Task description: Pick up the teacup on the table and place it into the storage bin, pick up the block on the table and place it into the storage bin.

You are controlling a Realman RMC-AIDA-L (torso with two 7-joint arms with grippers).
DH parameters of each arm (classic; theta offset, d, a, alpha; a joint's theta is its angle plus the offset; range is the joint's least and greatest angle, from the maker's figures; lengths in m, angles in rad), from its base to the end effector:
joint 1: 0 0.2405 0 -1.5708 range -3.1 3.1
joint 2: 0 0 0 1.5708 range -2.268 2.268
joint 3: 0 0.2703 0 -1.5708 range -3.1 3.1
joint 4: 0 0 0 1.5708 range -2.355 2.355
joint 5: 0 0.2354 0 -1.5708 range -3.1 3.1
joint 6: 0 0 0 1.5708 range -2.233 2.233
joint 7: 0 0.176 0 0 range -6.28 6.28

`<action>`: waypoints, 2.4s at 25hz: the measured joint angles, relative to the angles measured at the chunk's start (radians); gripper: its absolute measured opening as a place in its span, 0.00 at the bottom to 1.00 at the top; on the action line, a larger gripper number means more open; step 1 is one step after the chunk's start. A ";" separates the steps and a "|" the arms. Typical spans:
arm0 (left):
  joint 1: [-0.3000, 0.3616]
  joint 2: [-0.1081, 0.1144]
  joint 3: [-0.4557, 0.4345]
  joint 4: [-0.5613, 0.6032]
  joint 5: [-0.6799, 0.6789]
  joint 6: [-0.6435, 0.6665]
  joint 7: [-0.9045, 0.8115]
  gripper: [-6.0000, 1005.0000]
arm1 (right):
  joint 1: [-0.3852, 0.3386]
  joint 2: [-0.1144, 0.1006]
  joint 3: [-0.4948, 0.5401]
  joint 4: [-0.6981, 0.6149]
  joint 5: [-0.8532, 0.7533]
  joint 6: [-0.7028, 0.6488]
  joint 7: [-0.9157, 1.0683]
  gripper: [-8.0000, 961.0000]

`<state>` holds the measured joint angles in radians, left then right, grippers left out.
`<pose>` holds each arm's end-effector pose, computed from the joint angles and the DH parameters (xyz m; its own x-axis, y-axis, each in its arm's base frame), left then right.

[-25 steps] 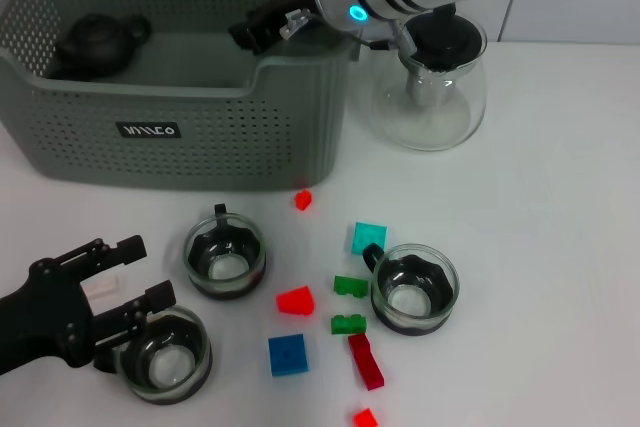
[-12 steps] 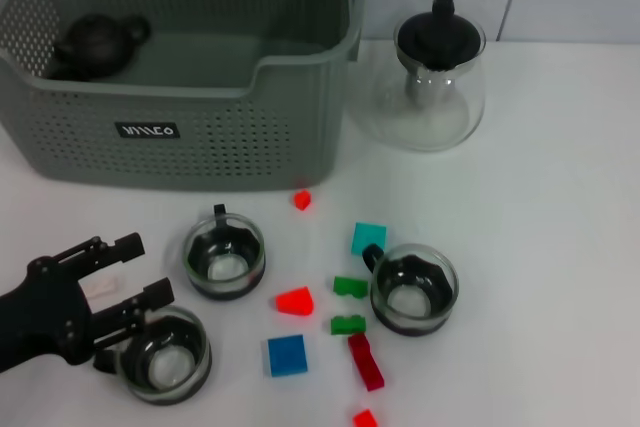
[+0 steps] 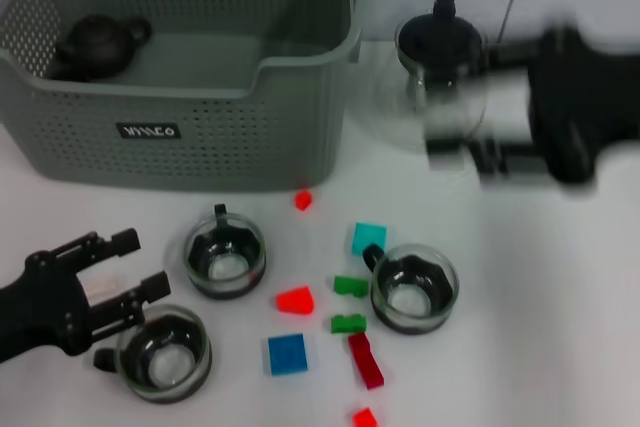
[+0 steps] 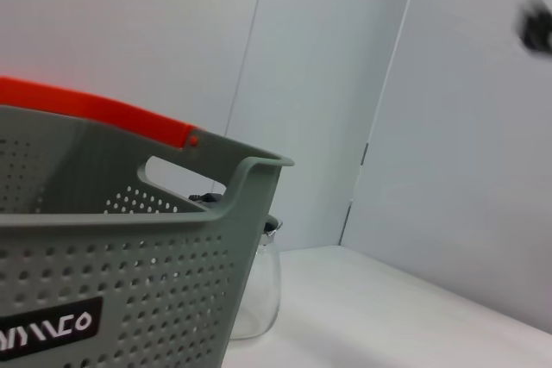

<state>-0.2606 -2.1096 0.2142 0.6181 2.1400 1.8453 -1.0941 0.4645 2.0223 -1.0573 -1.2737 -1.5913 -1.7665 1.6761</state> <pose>-0.3587 0.2475 -0.0011 0.6485 0.2953 0.7016 0.5968 -0.7694 -0.2277 0.1329 0.3478 0.0447 0.8404 0.0192 -0.5416 -0.0277 -0.9966 -0.0782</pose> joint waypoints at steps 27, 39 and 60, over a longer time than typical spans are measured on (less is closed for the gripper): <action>-0.002 0.003 -0.014 0.002 -0.006 -0.020 0.002 0.72 | 0.332 0.085 -0.560 0.041 -0.905 0.116 0.470 0.54; -0.006 0.002 -0.015 0.000 -0.003 -0.023 0.001 0.72 | 0.323 0.087 -0.684 0.175 -0.906 0.297 0.470 0.54; -0.003 -0.003 -0.015 0.000 -0.002 -0.023 -0.001 0.72 | 0.302 0.077 -0.432 0.099 -0.780 0.100 0.369 0.07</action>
<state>-0.2640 -2.1124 0.1996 0.6182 2.1384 1.8226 -1.0950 0.7661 2.0998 -1.4892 -1.1751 -2.3711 -1.6665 2.0447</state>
